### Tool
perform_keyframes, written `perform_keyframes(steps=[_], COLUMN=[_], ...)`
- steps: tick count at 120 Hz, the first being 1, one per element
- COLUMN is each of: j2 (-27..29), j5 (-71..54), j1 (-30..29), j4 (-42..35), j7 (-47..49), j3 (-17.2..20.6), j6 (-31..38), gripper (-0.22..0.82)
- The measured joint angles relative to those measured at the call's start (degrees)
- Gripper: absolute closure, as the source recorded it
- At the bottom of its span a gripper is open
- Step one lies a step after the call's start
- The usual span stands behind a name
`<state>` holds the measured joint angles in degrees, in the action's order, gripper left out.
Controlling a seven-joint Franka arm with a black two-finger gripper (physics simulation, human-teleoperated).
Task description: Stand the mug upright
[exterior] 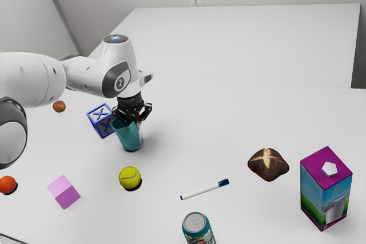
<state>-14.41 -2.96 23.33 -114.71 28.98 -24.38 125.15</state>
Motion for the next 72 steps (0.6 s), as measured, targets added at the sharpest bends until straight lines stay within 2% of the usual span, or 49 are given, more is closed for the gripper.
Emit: perform_keyframes(steps=[24, 36, 40, 58, 72], j2=[-0.56, -0.84, -0.88, -1.00, -1.01], j5=[-0.24, -0.32, -0.23, -0.01, 0.29], j1=[0.03, 0.00, -0.01, -0.01, 0.05], j4=[0.14, 0.17, 0.17, 0.30, 0.82], j7=[1.44, 1.76, 1.78, 1.76, 1.44], j3=[-0.03, 0.02, 0.01, 0.00, -0.01], j6=[-0.07, -0.05, -0.03, 0.03, 0.04], gripper=[0.77, 0.73, 0.68, 0.36, 0.21])
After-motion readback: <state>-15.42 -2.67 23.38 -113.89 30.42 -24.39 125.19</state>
